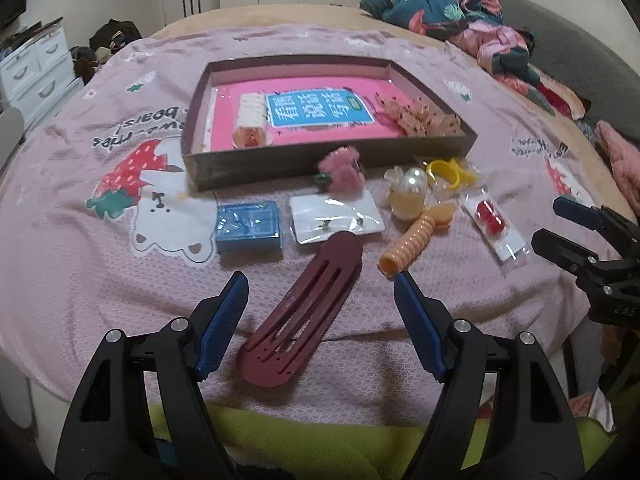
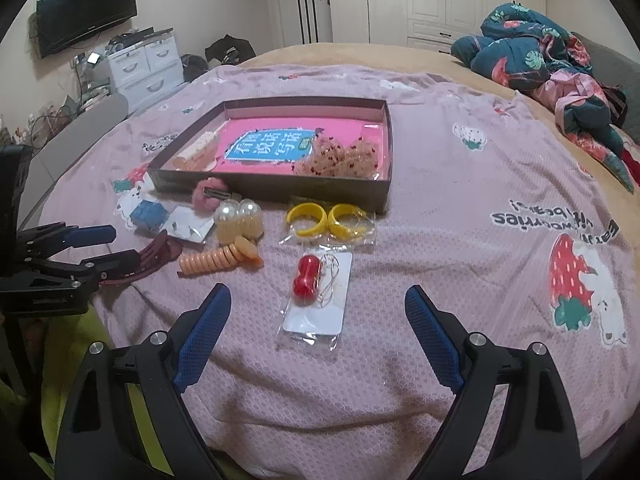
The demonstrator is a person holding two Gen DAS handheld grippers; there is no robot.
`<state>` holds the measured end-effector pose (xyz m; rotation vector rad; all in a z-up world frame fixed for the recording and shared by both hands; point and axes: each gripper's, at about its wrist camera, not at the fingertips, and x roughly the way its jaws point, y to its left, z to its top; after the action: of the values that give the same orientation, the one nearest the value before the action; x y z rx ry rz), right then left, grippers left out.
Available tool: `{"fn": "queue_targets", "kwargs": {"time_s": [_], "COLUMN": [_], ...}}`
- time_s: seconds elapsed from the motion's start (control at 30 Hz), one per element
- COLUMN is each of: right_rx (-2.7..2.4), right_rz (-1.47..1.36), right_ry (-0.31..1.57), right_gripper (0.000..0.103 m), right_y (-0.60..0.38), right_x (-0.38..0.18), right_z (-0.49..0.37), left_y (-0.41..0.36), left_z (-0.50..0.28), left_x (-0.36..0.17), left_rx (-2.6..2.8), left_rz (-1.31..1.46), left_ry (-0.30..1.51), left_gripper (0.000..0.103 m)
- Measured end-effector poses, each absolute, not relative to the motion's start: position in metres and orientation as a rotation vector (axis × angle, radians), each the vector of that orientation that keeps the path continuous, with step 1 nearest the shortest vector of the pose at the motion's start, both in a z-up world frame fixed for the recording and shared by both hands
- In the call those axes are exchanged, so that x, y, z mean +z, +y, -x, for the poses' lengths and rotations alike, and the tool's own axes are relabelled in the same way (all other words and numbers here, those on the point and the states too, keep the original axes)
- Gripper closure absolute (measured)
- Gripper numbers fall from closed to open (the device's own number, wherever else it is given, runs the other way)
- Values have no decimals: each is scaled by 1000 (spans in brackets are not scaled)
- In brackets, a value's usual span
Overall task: Organize jewelry
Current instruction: 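Withdraw both open tools from the tray back toward the loose accessories, then grasp the maroon claw clip with the left tool while the right tool grasps the red earring card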
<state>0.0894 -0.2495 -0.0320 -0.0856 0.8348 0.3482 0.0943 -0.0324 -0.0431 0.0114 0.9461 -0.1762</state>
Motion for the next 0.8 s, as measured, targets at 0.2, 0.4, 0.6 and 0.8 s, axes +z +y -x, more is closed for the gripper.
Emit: {"fn": "queue_targets", "kwargs": {"time_s": [0.2, 0.4, 0.6, 0.8], "right_rx": [353, 351, 340, 341], "right_rz": [79, 84, 98, 110], "right_ry": [855, 888, 902, 912], "right_gripper": [14, 14, 14, 14], "right_y": [-251, -247, -242, -236], "right_x": [-42, -55, -66, -74], "right_z": [-91, -99, -111, -122], "left_y": [-36, -32, -32, -39], "left_z": [-102, -110, -115, -118], "left_x": [-55, -67, -72, -74], "left_rx": [-168, -165, -178, -189], "left_rz": [-34, -8, 6, -29], "left_ry": [991, 1021, 1029, 1037], "left_gripper": [36, 36, 40, 59]}}
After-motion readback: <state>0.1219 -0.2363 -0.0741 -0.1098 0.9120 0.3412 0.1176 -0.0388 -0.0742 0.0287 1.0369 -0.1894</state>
